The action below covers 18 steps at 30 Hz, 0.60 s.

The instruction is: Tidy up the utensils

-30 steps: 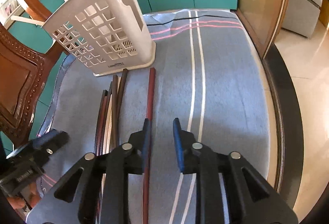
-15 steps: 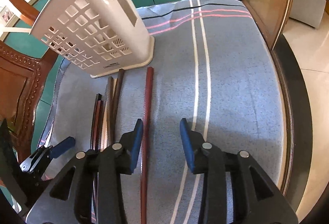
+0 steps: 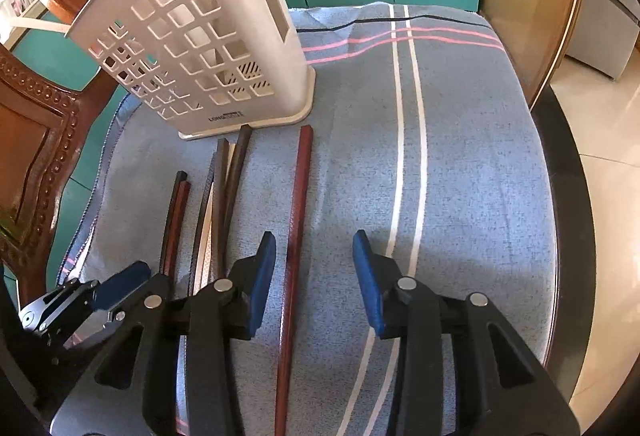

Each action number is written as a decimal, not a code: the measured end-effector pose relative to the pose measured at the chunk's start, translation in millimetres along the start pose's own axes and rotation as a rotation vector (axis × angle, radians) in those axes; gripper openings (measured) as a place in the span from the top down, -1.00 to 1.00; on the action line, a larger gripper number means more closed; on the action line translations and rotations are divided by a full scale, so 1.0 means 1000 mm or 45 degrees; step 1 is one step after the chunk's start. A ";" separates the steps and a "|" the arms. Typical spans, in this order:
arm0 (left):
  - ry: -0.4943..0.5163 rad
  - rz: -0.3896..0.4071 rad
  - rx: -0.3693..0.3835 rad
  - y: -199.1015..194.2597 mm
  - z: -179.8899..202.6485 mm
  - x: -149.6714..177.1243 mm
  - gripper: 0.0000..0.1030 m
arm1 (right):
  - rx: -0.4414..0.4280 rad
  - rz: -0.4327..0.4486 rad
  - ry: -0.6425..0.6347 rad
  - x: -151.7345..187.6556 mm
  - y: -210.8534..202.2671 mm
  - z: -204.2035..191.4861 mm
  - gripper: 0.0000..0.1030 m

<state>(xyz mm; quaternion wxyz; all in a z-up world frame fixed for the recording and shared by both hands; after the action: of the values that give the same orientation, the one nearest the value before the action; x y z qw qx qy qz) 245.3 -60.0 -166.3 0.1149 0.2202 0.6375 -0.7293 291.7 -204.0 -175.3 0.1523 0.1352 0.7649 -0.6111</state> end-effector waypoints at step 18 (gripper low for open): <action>-0.072 0.003 -0.015 -0.007 -0.020 0.003 0.72 | 0.069 0.010 -0.028 -0.002 0.012 -0.017 0.03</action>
<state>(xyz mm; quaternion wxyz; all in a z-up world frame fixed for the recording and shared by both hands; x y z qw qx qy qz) 242.8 -39.3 -163.8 0.1349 0.1995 0.6380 -0.7314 297.1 -184.8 -181.8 0.1593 0.1354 0.7458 -0.6326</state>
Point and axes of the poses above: each gripper's, at about its wrist camera, not at the fingertips, and y roughly the way its jaws point, z to its right, x to its underside, the point moved 8 cm from there along y, roughly the way its jaws point, and after that the axes turned 5 degrees about -z, right-handed, at the moved point
